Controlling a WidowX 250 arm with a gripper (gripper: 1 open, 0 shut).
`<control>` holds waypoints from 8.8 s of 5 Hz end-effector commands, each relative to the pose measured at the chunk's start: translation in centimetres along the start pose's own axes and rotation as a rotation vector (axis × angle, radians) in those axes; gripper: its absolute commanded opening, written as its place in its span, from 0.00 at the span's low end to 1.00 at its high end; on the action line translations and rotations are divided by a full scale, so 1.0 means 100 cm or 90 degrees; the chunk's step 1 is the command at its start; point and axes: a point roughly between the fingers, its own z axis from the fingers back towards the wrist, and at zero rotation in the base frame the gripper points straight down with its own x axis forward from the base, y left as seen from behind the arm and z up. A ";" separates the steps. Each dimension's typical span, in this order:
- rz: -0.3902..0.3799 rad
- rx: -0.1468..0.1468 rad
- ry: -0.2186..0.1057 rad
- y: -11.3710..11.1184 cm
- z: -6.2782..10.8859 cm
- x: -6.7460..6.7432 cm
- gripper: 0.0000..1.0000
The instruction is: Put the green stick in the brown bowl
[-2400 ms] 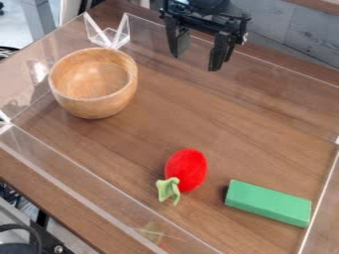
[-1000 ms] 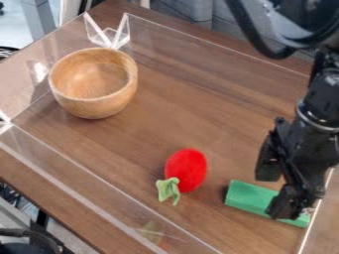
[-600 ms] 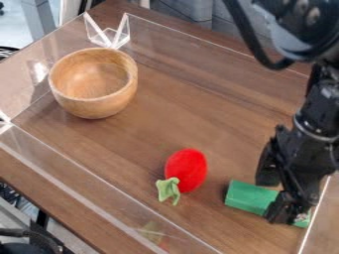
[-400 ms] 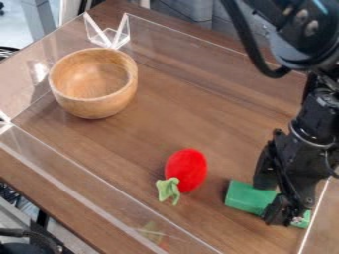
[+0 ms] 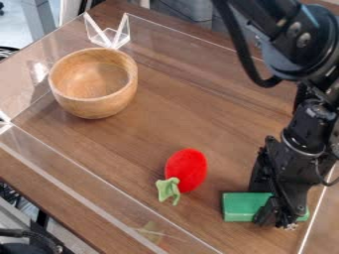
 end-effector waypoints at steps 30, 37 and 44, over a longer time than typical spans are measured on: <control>0.466 0.009 -0.098 0.022 0.107 -0.073 0.00; 0.669 -0.034 -0.118 0.075 0.073 -0.076 0.00; 0.674 -0.047 -0.125 0.084 0.071 -0.065 0.00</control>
